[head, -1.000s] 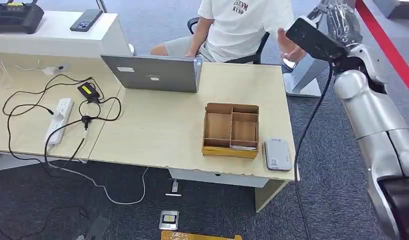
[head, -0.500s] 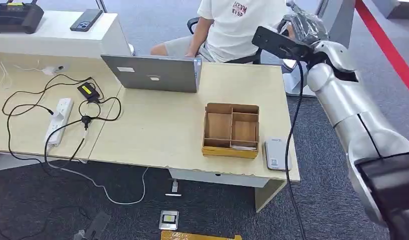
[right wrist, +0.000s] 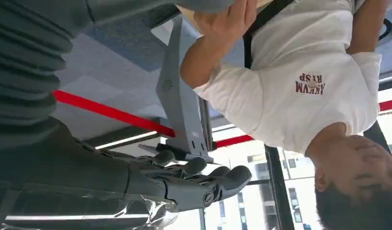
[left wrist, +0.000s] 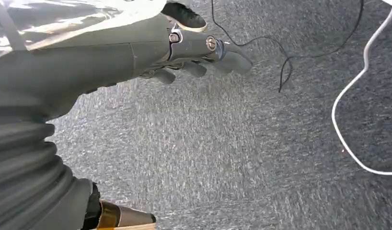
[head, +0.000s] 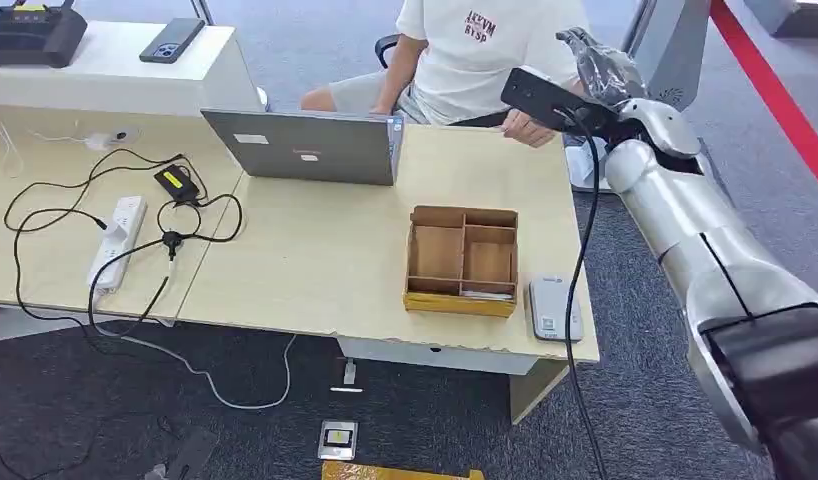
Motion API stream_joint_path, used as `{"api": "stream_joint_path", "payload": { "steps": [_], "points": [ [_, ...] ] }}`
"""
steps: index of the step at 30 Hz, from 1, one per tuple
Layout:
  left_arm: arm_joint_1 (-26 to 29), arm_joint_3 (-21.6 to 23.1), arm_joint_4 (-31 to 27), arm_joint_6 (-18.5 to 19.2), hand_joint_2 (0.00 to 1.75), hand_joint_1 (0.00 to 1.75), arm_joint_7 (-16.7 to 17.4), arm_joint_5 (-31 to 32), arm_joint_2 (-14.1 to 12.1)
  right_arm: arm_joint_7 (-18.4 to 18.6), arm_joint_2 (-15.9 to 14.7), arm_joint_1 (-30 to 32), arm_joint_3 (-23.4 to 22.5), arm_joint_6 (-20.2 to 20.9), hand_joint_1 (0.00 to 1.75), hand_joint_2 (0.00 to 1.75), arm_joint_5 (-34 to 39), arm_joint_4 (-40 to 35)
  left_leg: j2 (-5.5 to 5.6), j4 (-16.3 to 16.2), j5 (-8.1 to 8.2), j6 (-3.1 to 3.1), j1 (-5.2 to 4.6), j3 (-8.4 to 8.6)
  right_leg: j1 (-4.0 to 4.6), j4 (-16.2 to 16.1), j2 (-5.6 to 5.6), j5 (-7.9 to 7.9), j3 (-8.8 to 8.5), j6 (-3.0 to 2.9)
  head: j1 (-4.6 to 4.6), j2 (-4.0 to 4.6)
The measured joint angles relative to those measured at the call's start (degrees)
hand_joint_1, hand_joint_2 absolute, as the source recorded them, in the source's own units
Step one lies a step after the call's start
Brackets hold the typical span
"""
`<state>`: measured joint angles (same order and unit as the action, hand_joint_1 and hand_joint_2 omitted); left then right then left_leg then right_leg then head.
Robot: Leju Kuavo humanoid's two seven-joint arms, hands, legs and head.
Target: Pass the card to the sensor for recognition and then transmit it.
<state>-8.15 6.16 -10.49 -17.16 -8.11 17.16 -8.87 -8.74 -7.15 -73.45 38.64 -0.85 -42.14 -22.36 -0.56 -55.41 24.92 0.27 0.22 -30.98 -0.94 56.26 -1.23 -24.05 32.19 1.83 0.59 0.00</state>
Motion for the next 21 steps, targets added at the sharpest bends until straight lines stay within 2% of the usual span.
{"api": "stream_joint_path", "payload": {
  "steps": [3,6,12,13,17,21],
  "points": [
    [0.04,0.04,0.00,-0.35,1.75,0.00,-0.13,-0.46,0.00,-1.12,-0.02,0.04,-0.18,-0.70,0.00,0.00,2.76,0.53,0.00,0.00,0.00,0.00,0.00,0.00,0.00,0.00,0.00,0.01,0.00,-0.01,-0.02,0.00],
    [0.42,0.04,0.00,-0.94,1.75,0.00,-0.13,-1.18,0.00,-2.25,-0.04,0.08,-2.19,1.56,0.00,0.00,10.66,0.63,0.00,0.00,0.00,0.00,0.00,0.00,0.00,0.00,0.00,0.01,-0.01,-0.01,0.00,0.00],
    [1.53,0.00,0.02,-0.92,1.75,0.00,-0.31,-2.95,0.04,1.09,0.26,2.32,-9.72,20.73,0.00,0.00,34.44,-1.39,0.00,0.00,0.00,0.00,0.00,0.01,0.00,-0.01,0.00,0.01,-0.01,-0.01,-0.02,0.00],
    [1.54,-0.02,0.02,-0.92,1.75,0.00,-0.31,-3.12,0.09,1.85,0.24,3.25,-10.53,22.16,0.00,1.75,37.10,-2.38,0.00,-0.01,0.00,0.00,0.00,0.02,0.00,-0.01,0.00,0.01,-0.02,-0.01,-0.02,0.00],
    [1.64,-0.18,0.02,-0.92,1.75,0.00,0.04,-3.85,0.33,7.74,-0.66,9.61,-12.39,24.41,0.00,1.75,48.38,-8.82,0.01,-0.01,0.00,0.00,0.04,0.07,0.04,-0.06,0.00,0.00,-0.07,-0.01,0.00,0.00],
    [1.82,-0.26,0.04,-1.01,1.75,0.00,0.55,-4.44,0.42,11.63,-2.76,17.24,-12.35,22.35,0.00,1.75,53.31,-16.42,0.01,-0.01,0.01,0.00,0.05,0.03,0.04,-0.07,0.00,0.01,-0.08,-0.01,-0.02,0.00]
  ]
}}
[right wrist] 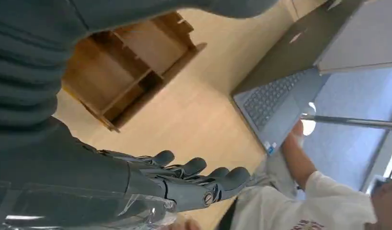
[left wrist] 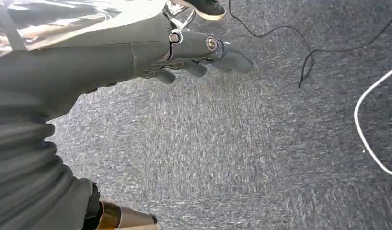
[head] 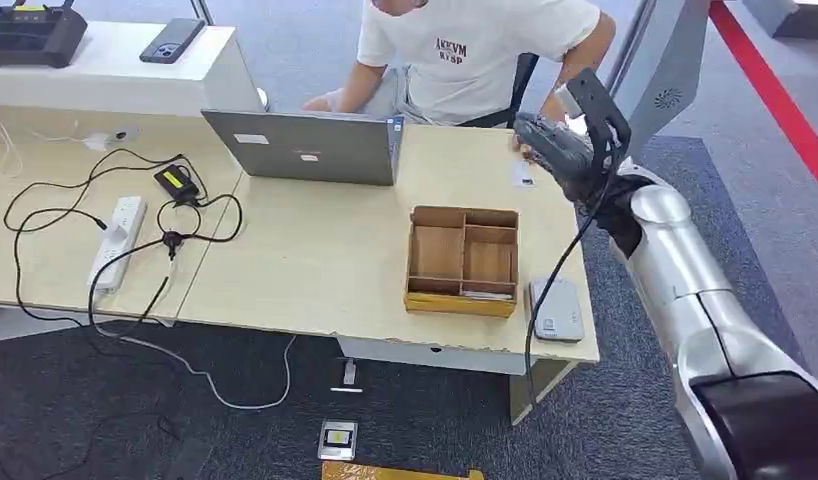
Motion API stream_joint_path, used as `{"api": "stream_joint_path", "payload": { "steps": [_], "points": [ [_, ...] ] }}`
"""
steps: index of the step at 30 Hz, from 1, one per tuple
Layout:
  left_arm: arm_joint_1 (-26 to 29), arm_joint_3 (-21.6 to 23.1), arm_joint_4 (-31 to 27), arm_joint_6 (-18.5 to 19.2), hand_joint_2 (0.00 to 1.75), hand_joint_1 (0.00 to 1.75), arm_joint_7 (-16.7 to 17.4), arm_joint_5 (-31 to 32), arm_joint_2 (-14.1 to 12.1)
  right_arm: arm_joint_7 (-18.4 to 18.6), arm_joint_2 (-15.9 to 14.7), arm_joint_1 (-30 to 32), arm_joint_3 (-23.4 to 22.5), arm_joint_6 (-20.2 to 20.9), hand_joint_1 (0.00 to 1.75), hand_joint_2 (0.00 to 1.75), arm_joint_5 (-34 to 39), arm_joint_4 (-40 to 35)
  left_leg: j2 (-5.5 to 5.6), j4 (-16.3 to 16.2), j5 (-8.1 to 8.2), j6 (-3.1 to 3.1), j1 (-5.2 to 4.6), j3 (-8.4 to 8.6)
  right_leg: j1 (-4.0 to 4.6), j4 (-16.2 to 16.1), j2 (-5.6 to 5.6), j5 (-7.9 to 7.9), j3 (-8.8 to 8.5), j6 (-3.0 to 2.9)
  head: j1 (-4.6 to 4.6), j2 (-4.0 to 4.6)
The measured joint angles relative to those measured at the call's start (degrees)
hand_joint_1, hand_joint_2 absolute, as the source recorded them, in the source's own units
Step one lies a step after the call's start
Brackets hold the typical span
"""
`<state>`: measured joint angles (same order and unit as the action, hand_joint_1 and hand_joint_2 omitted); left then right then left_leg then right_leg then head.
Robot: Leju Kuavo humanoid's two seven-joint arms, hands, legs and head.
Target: Pass the card to the sensor for recognition and then transmit it.
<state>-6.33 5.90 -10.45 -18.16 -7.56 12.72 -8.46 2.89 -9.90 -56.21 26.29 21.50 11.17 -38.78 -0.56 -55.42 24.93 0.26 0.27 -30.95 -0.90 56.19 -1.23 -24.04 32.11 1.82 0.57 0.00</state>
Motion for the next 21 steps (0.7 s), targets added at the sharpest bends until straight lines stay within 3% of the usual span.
{"api": "stream_joint_path", "payload": {
  "steps": [9,21],
  "points": [
    [-0.01,-0.57,0.00,-0.35,1.75,0.00,0.24,-0.52,0.26,5.31,-3.91,12.88,0.98,-4.39,0.00,1.75,1.81,-15.08,0.00,0.01,0.01,0.00,0.01,0.01,0.01,-0.03,0.00,0.00,0.02,0.00,0.02,0.00],
    [-0.07,-0.90,0.00,-0.35,1.75,0.00,0.17,-0.09,0.28,9.72,-8.09,22.52,1.44,-4.04,0.00,1.75,-1.42,-30.09,-0.01,0.01,0.01,0.00,0.02,0.00,0.02,-0.03,0.00,0.00,0.02,0.00,0.00,0.00]
  ]
}}
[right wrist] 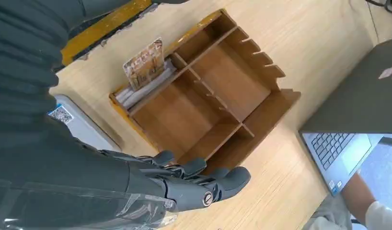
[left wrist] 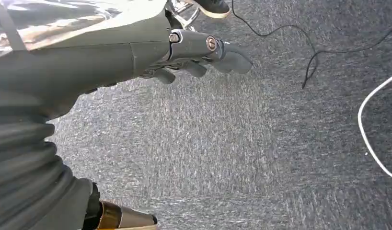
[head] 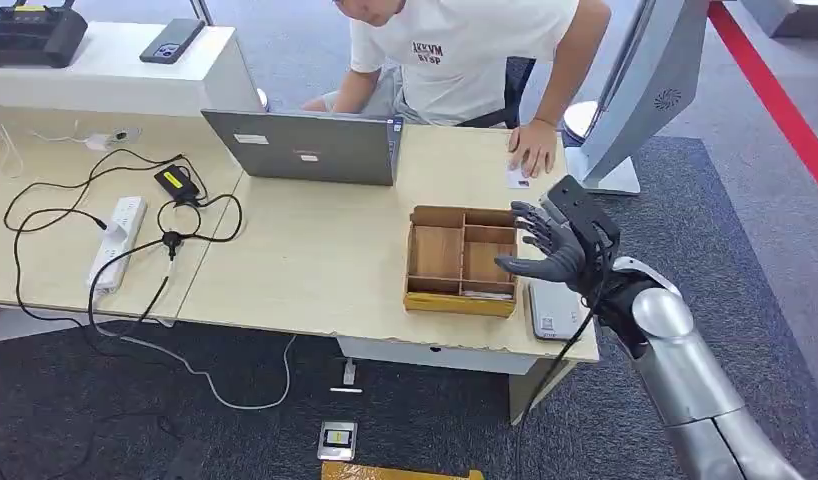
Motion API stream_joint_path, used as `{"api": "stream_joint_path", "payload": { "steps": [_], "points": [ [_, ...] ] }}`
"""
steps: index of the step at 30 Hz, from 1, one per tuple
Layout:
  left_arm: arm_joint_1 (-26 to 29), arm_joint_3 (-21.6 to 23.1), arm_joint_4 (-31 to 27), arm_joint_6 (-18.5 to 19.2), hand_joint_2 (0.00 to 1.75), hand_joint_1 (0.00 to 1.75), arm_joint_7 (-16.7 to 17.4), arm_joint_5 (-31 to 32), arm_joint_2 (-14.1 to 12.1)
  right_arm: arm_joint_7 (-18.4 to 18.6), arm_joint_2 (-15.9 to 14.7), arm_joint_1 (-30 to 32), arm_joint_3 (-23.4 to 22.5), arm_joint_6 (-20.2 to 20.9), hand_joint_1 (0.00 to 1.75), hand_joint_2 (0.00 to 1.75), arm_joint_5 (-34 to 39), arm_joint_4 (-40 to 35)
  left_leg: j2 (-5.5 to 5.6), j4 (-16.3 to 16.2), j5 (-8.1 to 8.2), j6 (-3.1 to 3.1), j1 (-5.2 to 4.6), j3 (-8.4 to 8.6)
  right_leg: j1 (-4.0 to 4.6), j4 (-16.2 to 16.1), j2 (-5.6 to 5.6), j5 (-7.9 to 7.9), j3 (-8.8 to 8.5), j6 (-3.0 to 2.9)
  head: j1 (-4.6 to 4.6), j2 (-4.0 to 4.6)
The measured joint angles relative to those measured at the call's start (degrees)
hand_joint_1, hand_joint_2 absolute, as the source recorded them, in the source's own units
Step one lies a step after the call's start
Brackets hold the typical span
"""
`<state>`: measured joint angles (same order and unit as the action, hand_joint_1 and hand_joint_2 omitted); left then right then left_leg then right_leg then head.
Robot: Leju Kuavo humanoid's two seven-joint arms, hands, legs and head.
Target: Pass the card to the sensor for recognition and then transmit it.
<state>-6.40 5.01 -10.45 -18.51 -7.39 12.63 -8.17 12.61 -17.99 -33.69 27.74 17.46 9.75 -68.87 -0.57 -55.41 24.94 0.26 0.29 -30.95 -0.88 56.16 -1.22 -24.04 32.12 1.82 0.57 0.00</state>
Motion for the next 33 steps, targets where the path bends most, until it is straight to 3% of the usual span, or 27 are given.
{"api": "stream_joint_path", "payload": {
  "steps": [9,19,25,33],
  "points": [
    [-0.10,-0.02,0.00,-0.13,1.75,0.00,-0.04,0.00,0.02,1.03,-1.11,2.57,0.41,0.61,0.00,1.75,-3.82,-5.13,-0.01,0.00,0.00,0.00,0.00,0.00,0.00,0.01,0.00,0.00,0.00,0.00,0.00,0.00],
    [-0.42,-0.02,-0.02,-1.18,1.75,0.00,-0.04,0.46,0.22,3.89,-2.03,3.75,2.78,-7.65,0.00,1.75,-33.94,-6.62,-0.01,0.00,0.00,0.00,0.00,-0.02,0.00,0.00,0.00,0.00,0.00,0.00,0.00,0.00],
    [-0.55,0.02,-0.02,-1.14,1.75,0.00,-0.15,0.96,0.31,4.98,-2.03,6.65,3.19,-8.46,0.00,1.75,-38.47,-6.77,0.00,0.00,0.00,0.00,0.00,-0.03,0.00,0.00,0.00,0.00,0.00,0.00,0.00,0.00],
    [-0.61,0.04,-0.02,-1.11,1.75,0.00,-0.15,0.94,0.33,5.35,-1.73,8.33,3.93,-8.06,0.00,1.75,-39.28,-7.23,-0.01,0.01,0.00,0.00,0.00,-0.03,0.00,0.00,0.00,0.00,0.00,0.00,0.00,0.00]
  ]
}}
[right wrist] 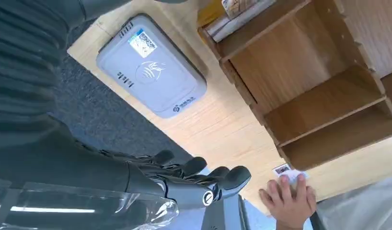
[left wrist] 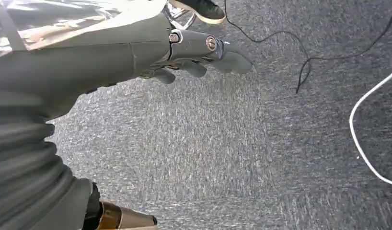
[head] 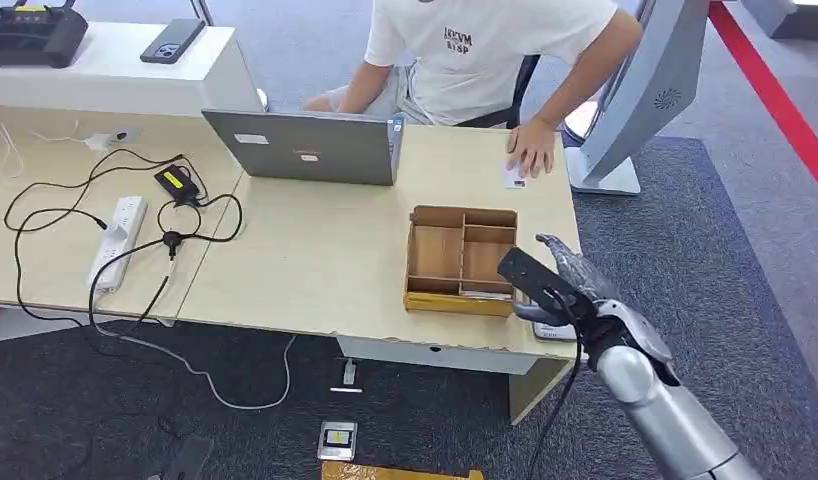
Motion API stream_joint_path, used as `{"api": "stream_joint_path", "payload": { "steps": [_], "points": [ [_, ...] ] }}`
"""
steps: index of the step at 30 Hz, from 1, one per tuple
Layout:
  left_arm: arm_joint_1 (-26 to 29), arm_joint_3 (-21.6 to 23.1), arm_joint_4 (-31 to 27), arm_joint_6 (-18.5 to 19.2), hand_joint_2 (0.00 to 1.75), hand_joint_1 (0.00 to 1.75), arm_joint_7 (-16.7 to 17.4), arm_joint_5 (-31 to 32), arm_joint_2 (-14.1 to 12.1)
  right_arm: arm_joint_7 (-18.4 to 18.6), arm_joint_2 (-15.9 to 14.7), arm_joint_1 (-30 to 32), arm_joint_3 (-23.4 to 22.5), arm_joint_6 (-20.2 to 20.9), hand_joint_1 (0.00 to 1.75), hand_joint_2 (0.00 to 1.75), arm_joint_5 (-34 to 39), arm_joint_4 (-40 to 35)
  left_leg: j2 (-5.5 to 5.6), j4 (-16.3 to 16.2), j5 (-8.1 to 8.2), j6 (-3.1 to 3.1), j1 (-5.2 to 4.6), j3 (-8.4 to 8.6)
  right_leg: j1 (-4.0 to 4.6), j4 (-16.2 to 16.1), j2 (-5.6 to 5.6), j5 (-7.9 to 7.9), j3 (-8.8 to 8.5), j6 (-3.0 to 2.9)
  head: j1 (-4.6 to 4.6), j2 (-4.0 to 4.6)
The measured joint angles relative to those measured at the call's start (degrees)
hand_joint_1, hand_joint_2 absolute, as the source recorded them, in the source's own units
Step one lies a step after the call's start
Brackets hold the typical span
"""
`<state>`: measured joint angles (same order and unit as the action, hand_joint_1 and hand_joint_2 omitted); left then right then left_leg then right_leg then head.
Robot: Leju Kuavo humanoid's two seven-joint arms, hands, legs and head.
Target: Pass the card to the sensor for recognition and then transmit it.
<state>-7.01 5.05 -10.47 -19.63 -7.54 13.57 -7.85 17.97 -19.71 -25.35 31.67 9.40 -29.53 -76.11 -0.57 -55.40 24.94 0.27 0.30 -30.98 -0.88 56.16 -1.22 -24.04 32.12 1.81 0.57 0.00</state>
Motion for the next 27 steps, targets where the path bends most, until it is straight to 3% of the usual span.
{"api": "stream_joint_path", "payload": {
  "steps": [9,18,27],
  "points": [
    [-0.01,-0.02,0.00,0.09,1.75,0.00,-0.31,-0.20,0.00,-1.16,0.37,0.03,1.25,0.76,0.00,1.75,-0.46,0.00,0.00,0.00,0.00,0.00,0.00,0.00,-0.01,0.00,0.00,0.00,0.00,0.00,0.00,0.00],
    [-0.05,0.00,0.00,0.15,1.75,0.00,-0.96,-0.09,0.07,-4.72,0.87,-0.07,2.69,-4.57,0.00,1.75,-7.60,-0.35,0.00,0.00,0.00,0.00,0.00,-0.01,0.00,0.00,0.00,0.00,0.00,0.00,0.00,0.00],
    [-0.05,0.00,0.00,0.20,1.75,0.00,-0.92,-1.01,0.11,-5.68,2.80,-0.11,4.33,-2.84,0.00,1.75,-9.18,-0.31,0.00,0.00,0.00,0.00,0.00,-0.02,0.00,0.00,0.00,0.00,0.00,0.00,0.00,0.00]
  ]
}}
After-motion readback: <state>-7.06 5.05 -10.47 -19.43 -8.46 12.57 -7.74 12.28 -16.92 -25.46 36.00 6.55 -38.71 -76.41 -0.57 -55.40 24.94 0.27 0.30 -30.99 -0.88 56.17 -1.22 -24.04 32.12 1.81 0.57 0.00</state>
